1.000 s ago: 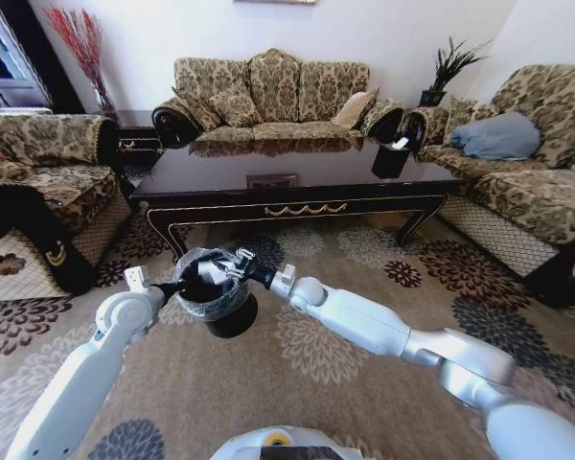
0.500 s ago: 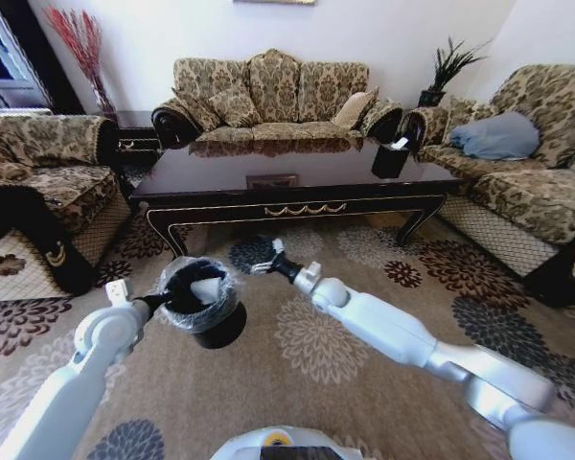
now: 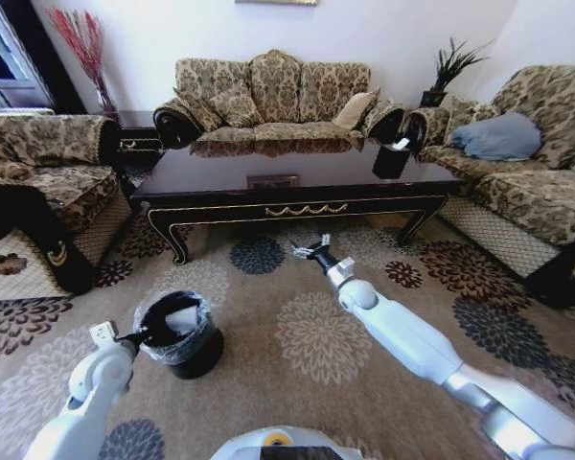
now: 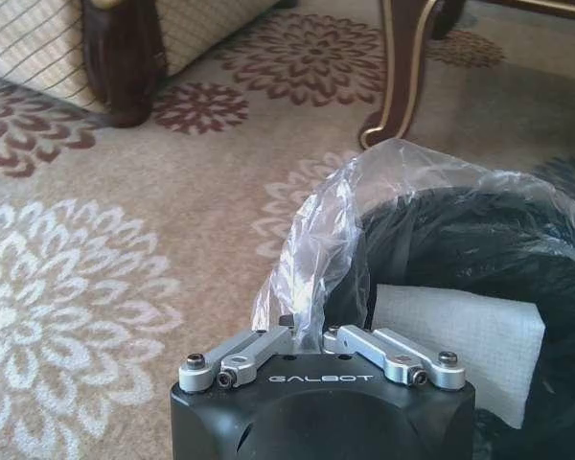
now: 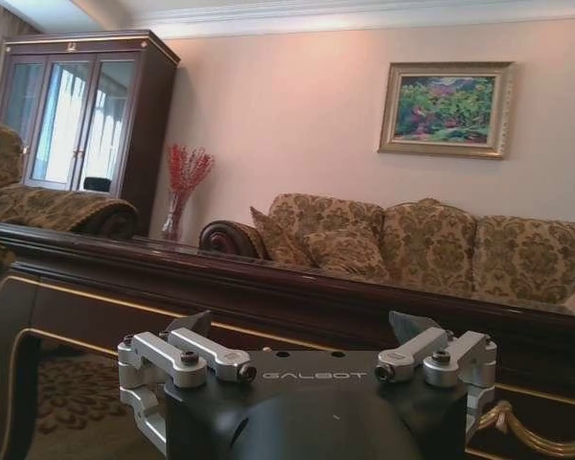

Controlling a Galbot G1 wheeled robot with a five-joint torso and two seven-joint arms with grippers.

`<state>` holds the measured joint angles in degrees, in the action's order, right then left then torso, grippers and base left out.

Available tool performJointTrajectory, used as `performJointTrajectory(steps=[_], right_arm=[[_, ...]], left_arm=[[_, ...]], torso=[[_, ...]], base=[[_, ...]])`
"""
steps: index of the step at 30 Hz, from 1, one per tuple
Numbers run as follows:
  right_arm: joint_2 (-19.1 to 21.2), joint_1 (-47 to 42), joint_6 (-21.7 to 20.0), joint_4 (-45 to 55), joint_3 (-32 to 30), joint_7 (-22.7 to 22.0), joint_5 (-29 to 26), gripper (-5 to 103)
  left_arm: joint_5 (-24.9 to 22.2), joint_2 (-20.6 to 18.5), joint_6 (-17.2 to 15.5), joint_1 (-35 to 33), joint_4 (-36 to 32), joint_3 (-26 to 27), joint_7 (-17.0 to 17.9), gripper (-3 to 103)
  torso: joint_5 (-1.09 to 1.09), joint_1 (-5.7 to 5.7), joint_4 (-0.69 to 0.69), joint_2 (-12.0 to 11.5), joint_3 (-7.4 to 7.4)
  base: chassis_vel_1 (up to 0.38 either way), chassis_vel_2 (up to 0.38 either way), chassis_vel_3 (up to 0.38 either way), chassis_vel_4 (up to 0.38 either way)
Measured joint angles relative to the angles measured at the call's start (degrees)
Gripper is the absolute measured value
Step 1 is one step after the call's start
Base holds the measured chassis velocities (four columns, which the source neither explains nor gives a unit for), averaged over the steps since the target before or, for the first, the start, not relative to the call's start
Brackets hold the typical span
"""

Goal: Move to the front of the table and pick up the trash from the floor, then place it into the trash bin.

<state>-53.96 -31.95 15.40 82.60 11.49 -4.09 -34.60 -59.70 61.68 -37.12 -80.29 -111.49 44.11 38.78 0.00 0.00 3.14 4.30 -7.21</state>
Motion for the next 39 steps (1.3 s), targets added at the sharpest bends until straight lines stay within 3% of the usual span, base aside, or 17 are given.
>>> performJointTrajectory(steps=[16,22,26,29,32,33,36,39], right_arm=[[0.7,-4.0,0.3,1.3,-3.5,0.9,0.8,100],[1.4,-5.5,0.3,2.7,-5.0,1.0,0.8,100],[1.7,-6.5,0.4,3.4,-6.0,1.1,0.9,100],[2.0,-7.4,0.8,3.8,-7.0,1.5,1.3,100],[2.0,-7.9,0.8,4.3,-7.5,1.6,1.3,100],[1.9,-8.5,0.8,4.8,-8.4,1.6,1.2,100],[1.8,-9.6,0.4,5.5,-9.6,1.4,0.2,100],[1.7,-11.7,-0.3,6.9,-11.7,0.0,-2.3,100]], left_arm=[[0.2,1.1,2.5,0.9,5.0,-3.2,-1.9,4],[1.4,1.1,3.7,-1.3,3.1,-2.7,-4.1,2],[2.4,0.6,4.3,-4.4,-0.3,-1.1,-4.9,12],[3.6,0.1,4.5,-8.0,-3.7,1.3,-4.8,29],[4.1,-0.1,4.5,-9.4,-4.9,2.2,-4.8,34],[4.3,-0.3,4.5,-10.6,-6.0,3.0,-4.7,46],[3.8,-0.7,4.0,-12.7,-8.4,4.6,-4.2,51],[1.5,-1.6,2.6,-17.1,-14.2,8.4,-1.7,67]], torso=[[-0.01,0.00,-0.03,0.0,-0.01],[-0.01,0.00,-0.02,0.0,-0.01],[0.01,0.00,-0.02,0.0,0.00],[0.03,0.00,-0.04,0.0,0.00],[0.00,0.00,-0.05,0.0,0.00],[-0.01,0.00,-0.04,0.0,0.00],[-0.01,0.00,-0.03,0.0,0.00],[0.00,0.00,-0.03,0.0,0.00]], base=[[0.000,0.000,0.000,0.000],[0.000,0.000,0.000,0.000],[0.000,0.000,0.000,0.000],[0.000,0.000,0.000,0.000],[0.000,0.000,0.000,0.000],[0.000,0.000,0.000,0.000],[0.000,0.000,0.000,0.000],[0.000,0.000,0.000,0.000]])
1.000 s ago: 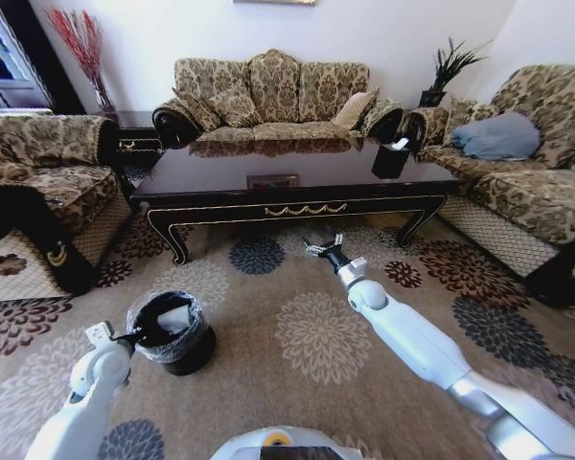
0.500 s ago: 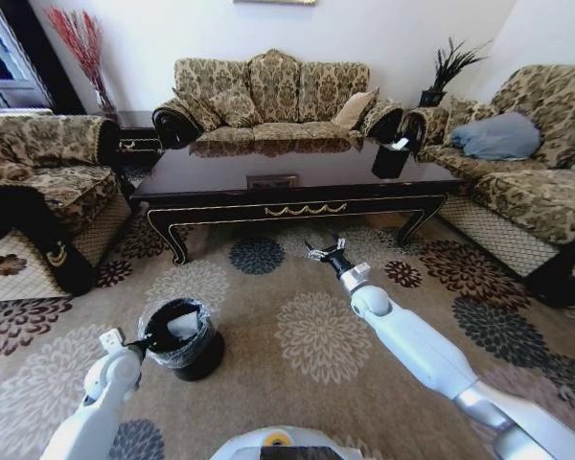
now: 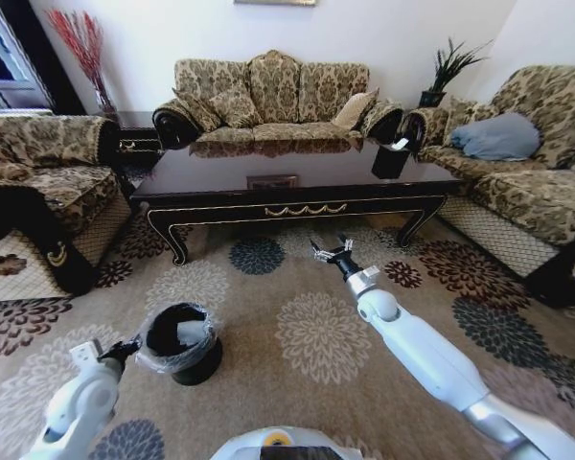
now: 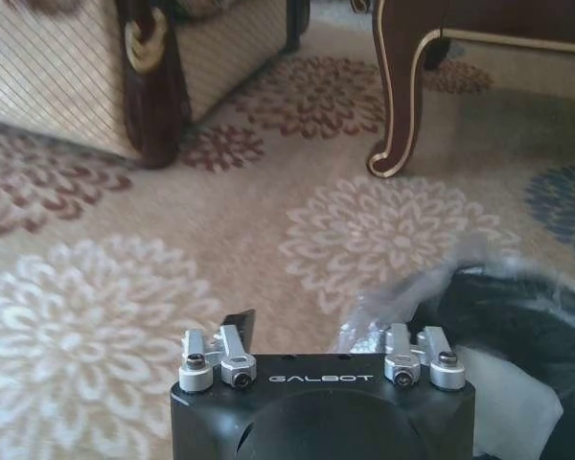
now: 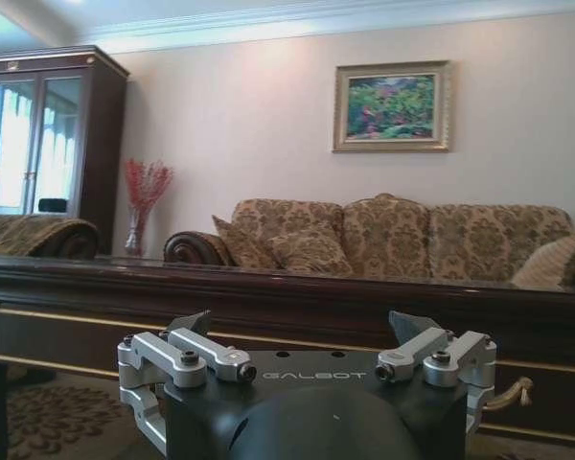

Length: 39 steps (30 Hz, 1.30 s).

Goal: Move to the front of the table and pick up the trash from the floor, then place it into the trash bin.

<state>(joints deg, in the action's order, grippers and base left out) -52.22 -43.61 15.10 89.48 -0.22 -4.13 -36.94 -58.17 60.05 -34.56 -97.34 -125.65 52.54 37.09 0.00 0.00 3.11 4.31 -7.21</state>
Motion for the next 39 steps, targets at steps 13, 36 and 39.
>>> performJointTrajectory(steps=[13,36,39], right_arm=[[1.7,-8.5,-0.3,3.9,-7.4,-1.2,-1.2,100],[6.0,-25.6,3.6,16.2,-26.6,3.4,-3.8,100],[6.0,-28.3,4.0,17.1,-28.6,5.0,-3.3,100]], left_arm=[[-1.1,0.7,-0.5,-3.6,-5.9,4.2,2.7,100],[21.0,6.3,29.4,-5.9,-11.9,15.4,-31.4,100],[21.7,6.2,30.5,-6.0,-11.8,14.9,-31.6,100]], torso=[[-0.03,0.00,0.01,0.0,-0.01],[-0.02,0.00,0.00,0.0,0.00],[0.00,0.00,0.00,0.0,0.00]], base=[[0.000,0.000,0.000,0.000],[0.000,0.000,0.000,0.000],[0.000,0.000,0.000,0.000]])
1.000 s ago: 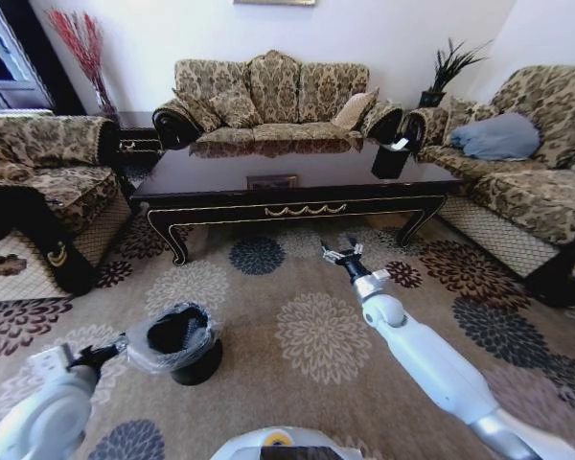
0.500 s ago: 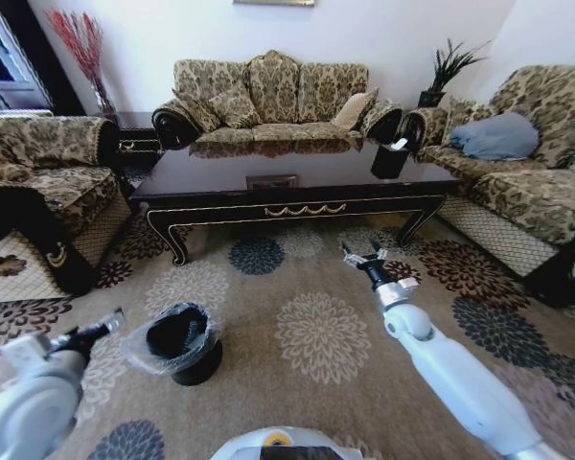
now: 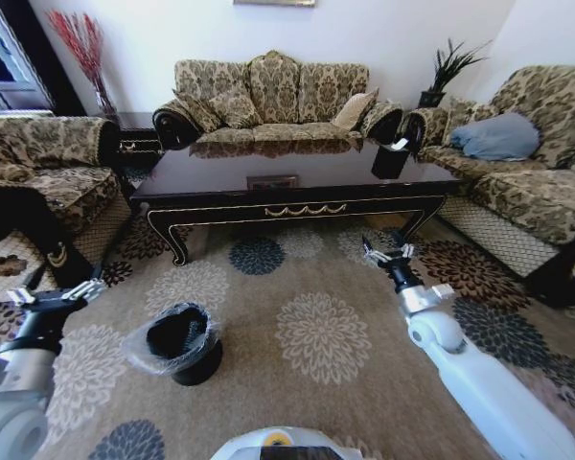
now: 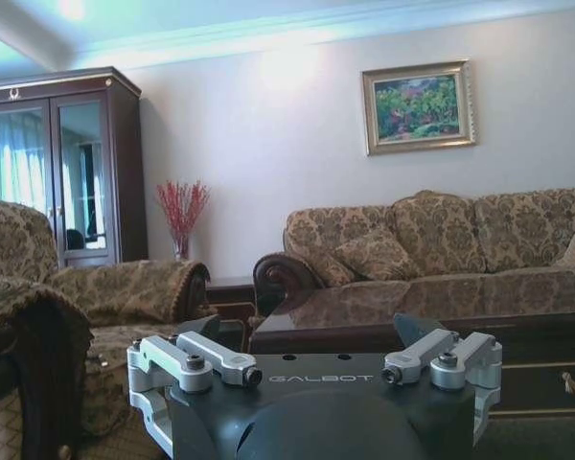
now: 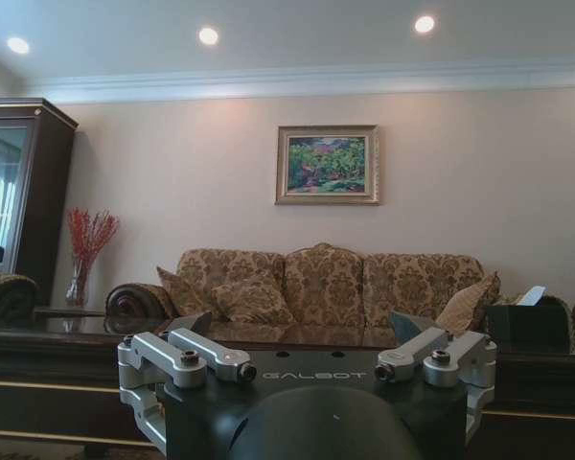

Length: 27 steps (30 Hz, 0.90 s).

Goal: Move to the front of the table and pick up the trash from the floor, then place it into the trash bin.

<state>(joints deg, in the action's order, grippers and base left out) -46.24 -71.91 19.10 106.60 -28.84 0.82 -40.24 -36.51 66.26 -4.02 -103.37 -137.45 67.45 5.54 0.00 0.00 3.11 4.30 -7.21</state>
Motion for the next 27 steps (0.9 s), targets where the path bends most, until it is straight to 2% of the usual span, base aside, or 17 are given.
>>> performJointTrajectory(steps=[2,5,9,11,16,27], right_arm=[[0.2,-3.8,0.5,1.7,-3.2,2.4,0.0,100],[0.1,-6.3,0.7,3.2,-5.2,3.3,-0.1,100],[-0.8,-11.7,0.8,7.0,-10.1,5.0,0.2,100],[-1.0,-12.3,0.8,7.5,-10.6,5.1,0.3,100],[-2.6,-15.1,0.9,9.4,-12.7,5.6,1.9,100],[-3.3,-17.1,1.8,9.3,-13.8,7.8,3.1,100]], left_arm=[[0.2,-0.9,0.3,0.3,-0.9,0.5,0.2,100],[0.7,-1.1,0.0,0.3,-1.8,0.9,0.4,100],[4.4,0.9,-1.7,-0.7,-3.4,0.6,1.0,100],[5.0,1.3,-2.0,-0.9,-3.5,0.2,1.3,100],[6.1,0.6,-5.4,-2.1,-4.4,-2.1,3.8,100],[6.1,1.5,-6.7,-2.0,-5.4,-3.2,3.0,100]], torso=[[0.00,0.00,0.02,0.0,0.00],[0.02,0.00,0.02,0.0,0.00],[0.00,0.00,0.00,0.0,0.00],[0.01,0.00,-0.01,0.0,0.00],[0.01,0.00,0.00,0.0,-0.01],[-0.01,0.00,0.01,0.0,0.00]], base=[[0.000,0.000,0.000,0.000],[0.000,0.000,0.000,0.000],[0.000,0.000,0.000,0.000],[0.000,0.000,0.000,0.000],[0.072,-0.065,-0.067,0.073],[0.199,-0.212,-0.199,0.191]])
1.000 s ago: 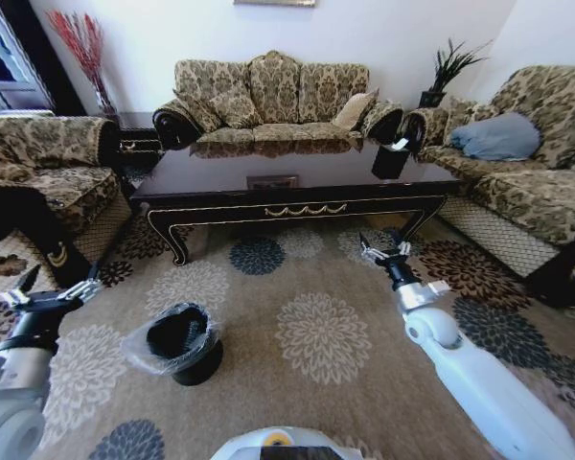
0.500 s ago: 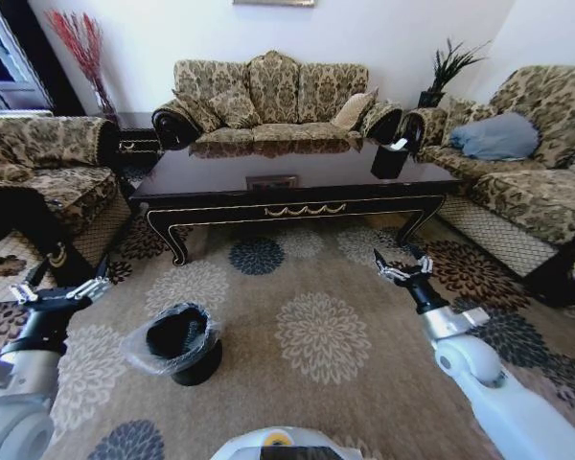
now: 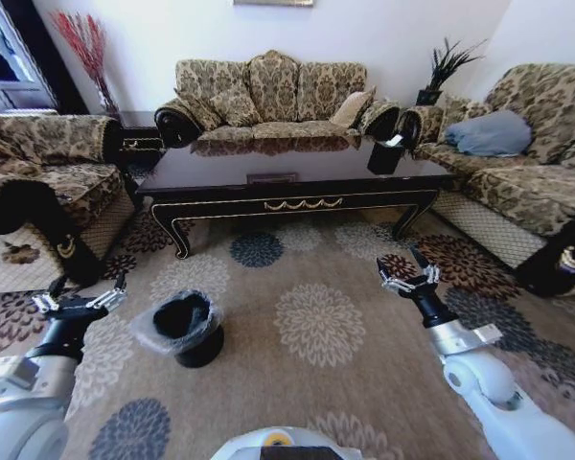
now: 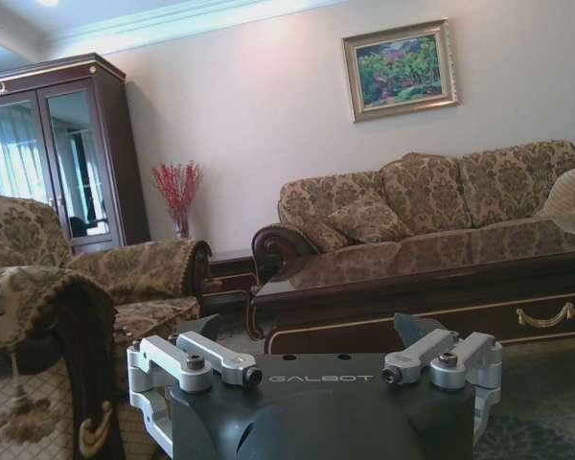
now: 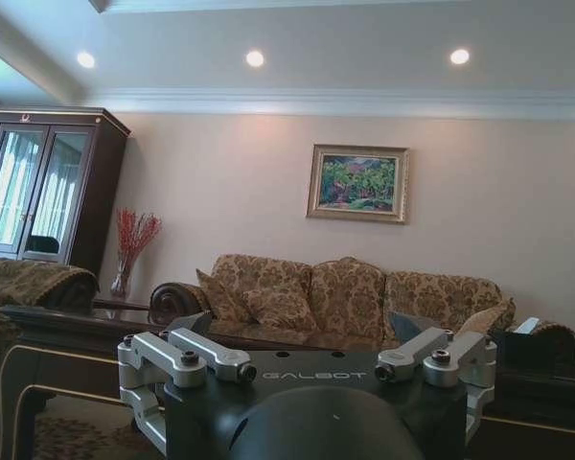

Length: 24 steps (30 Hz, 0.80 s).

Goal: Move to the front of the table and pick up the trash from the floor, then place it into the trash bin.

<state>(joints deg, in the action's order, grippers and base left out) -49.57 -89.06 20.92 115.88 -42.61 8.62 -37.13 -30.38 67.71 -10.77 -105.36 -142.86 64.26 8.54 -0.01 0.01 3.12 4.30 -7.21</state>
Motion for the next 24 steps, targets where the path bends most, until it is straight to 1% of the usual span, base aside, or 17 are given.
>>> performJointTrajectory(steps=[2,7,10,12,13,24], right_arm=[[0.0,0.0,0.1,-0.4,0.0,0.2,0.1,100],[-0.3,0.2,0.1,-0.7,0.7,0.3,0.6,100],[-0.5,0.2,0.0,-0.7,1.2,0.3,1.0,100],[-0.6,-0.1,0.0,-0.8,1.3,0.5,1.2,100],[-0.6,-0.3,0.0,-0.9,1.2,0.5,1.2,100],[-1.1,-3.6,1.1,0.1,-1.3,1.7,1.2,100]], left_arm=[[0.0,0.1,0.0,-0.2,-0.3,0.3,0.1,100],[-0.1,0.2,-0.1,-0.4,-0.4,0.7,0.5,100],[0.1,0.7,-0.2,-0.3,-0.4,0.4,0.7,100],[0.3,1.2,-0.2,-0.3,-0.4,0.2,0.7,100],[0.4,1.4,-0.2,-0.4,-0.4,0.1,0.7,100],[0.9,2.3,-0.1,-0.7,-0.4,-0.1,0.8,100]], torso=[[0.03,0.00,-0.01,0.0,0.00],[0.02,0.00,-0.01,0.0,0.00],[0.00,0.00,-0.01,0.0,0.00],[0.03,0.00,-0.01,0.0,0.00],[0.00,0.00,-0.01,0.0,0.00],[0.03,0.00,0.00,0.0,0.00]], base=[[0.303,-0.294,-0.299,0.305],[0.337,-0.315,-0.324,0.318],[0.369,-0.346,-0.356,0.344],[0.370,-0.365,-0.364,0.333],[0.370,-0.365,-0.393,0.357],[0.355,-0.358,-0.358,0.357]])
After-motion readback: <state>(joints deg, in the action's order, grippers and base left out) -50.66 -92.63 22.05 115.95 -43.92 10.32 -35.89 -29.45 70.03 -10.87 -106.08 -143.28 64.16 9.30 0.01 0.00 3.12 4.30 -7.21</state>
